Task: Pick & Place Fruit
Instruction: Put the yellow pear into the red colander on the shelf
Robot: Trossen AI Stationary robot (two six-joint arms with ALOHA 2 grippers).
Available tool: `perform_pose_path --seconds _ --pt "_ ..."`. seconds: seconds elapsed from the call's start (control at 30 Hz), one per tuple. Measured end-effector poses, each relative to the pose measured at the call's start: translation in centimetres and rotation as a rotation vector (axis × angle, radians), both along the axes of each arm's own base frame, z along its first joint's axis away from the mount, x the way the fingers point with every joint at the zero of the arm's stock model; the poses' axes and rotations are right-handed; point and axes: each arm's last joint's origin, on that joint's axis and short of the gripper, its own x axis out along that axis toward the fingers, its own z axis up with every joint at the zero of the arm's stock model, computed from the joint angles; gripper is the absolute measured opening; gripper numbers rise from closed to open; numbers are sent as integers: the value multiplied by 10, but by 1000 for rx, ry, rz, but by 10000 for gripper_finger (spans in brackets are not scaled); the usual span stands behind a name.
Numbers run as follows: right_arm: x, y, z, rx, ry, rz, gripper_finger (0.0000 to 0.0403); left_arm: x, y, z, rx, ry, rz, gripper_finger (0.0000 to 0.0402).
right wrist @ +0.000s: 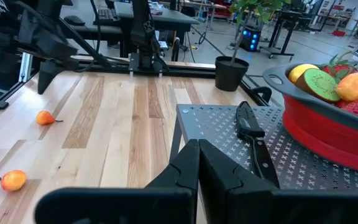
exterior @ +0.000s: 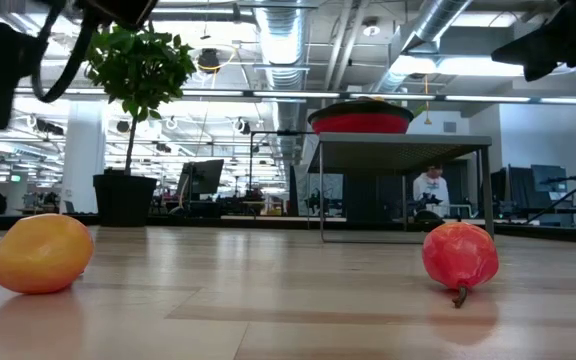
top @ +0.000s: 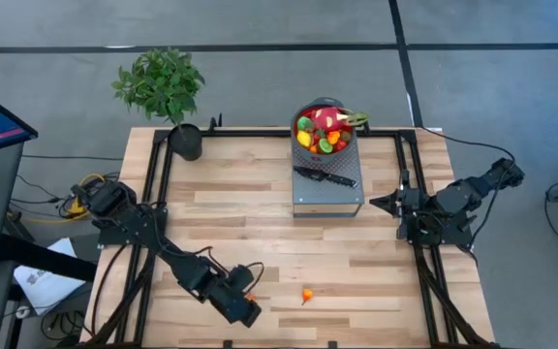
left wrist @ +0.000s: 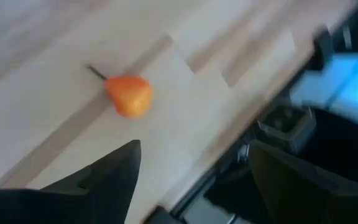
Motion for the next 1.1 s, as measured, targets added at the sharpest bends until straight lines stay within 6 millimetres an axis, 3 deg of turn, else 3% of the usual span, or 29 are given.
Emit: perform_pose_path --seconds 0.2,0.57,0.83,1.1 --pt "0 0 0 11 -2 -2 0 -4 -4 -4 16 -1 137 282" --pt "0 0 -1 32 0 -5 0 -2 -14 -37 20 85 224 269" --pt "0 0 -1 31 1 -5 0 3 -9 -38 74 26 282 269" --pt "0 0 -1 26 6 -5 0 6 -9 -51 52 89 288 269"
